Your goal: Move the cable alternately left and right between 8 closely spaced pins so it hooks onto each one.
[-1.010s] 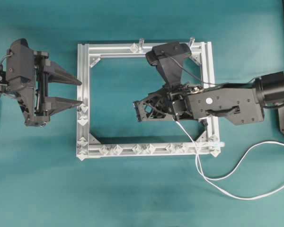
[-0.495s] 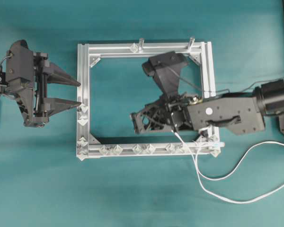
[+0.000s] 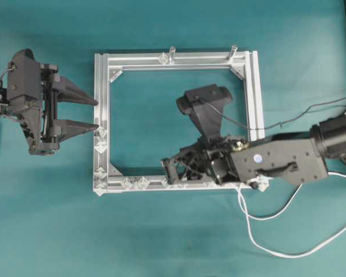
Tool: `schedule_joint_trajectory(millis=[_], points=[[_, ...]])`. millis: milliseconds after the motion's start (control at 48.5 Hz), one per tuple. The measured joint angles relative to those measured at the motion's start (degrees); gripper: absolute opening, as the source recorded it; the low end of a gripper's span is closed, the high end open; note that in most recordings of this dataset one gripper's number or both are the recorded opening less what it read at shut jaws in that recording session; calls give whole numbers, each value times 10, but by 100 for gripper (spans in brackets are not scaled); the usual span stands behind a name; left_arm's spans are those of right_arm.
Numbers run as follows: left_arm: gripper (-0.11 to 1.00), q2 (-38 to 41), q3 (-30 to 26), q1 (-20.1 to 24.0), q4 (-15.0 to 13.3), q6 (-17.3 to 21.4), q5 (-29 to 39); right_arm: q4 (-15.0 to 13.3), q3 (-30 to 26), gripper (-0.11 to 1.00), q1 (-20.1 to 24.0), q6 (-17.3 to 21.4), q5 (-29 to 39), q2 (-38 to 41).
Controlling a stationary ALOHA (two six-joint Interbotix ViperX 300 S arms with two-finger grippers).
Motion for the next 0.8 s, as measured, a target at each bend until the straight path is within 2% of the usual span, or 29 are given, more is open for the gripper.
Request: schedule_joint_trajectory(millis=[371, 804], points=[[63, -1, -1, 0, -1, 0, 0, 0, 0, 14, 45, 76, 2, 4], [63, -1, -1, -6, 0, 0, 0, 0, -4, 14, 55, 82, 10, 4]])
